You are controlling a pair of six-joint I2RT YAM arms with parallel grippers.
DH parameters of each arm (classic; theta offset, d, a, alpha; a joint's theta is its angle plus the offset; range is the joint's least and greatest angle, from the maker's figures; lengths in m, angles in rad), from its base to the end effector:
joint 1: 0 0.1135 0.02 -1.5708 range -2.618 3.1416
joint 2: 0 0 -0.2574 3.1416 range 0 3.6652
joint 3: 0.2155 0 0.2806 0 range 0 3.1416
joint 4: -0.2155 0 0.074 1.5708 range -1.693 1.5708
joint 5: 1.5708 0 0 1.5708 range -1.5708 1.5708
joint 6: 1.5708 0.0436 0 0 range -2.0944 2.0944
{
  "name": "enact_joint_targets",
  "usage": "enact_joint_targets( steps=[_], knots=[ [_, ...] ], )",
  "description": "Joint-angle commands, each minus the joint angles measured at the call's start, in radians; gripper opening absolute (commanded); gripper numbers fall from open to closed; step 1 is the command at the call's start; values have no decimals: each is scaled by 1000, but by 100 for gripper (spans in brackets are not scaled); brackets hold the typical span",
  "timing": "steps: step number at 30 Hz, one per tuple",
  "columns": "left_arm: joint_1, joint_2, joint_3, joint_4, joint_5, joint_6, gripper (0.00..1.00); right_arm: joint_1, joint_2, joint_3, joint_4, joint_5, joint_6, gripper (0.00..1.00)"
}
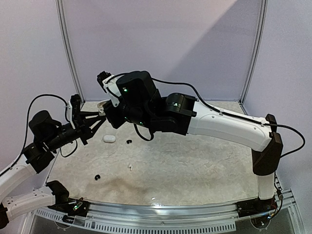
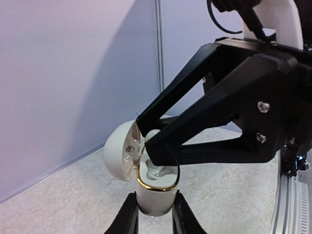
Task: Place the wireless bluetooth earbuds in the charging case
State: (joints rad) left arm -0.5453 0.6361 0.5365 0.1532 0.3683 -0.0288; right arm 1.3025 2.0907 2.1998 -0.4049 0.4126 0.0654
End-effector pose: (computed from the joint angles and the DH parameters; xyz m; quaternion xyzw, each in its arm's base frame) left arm 0.1681 -0.1204 0.3050 0.3012 0.6199 -0.3228 0.6487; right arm 0.1555 0.4995 0.3932 -0.3567 0.7115 0.2405 0.5555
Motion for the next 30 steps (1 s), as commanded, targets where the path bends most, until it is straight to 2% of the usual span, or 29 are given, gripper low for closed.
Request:
enact_joint_targets(
  steps=[1, 11, 18, 25, 30],
  knots=[
    [-12, -4, 10, 42, -6, 10, 0, 8, 24, 18, -54, 8, 6, 23],
    [-12, -9, 8, 39, -4, 9, 0, 6, 8, 9, -52, -2, -3, 10],
    [-12, -7, 7, 37, 17, -3, 0, -6, -62, -63, 16, -59, -39, 6],
    [-12, -7, 3, 37, 61, -17, 0, -8, -84, -74, 46, -107, -64, 4],
    [-12, -9, -1, 57, 72, -30, 0, -8, -81, -72, 46, -123, -101, 11]
  ],
)
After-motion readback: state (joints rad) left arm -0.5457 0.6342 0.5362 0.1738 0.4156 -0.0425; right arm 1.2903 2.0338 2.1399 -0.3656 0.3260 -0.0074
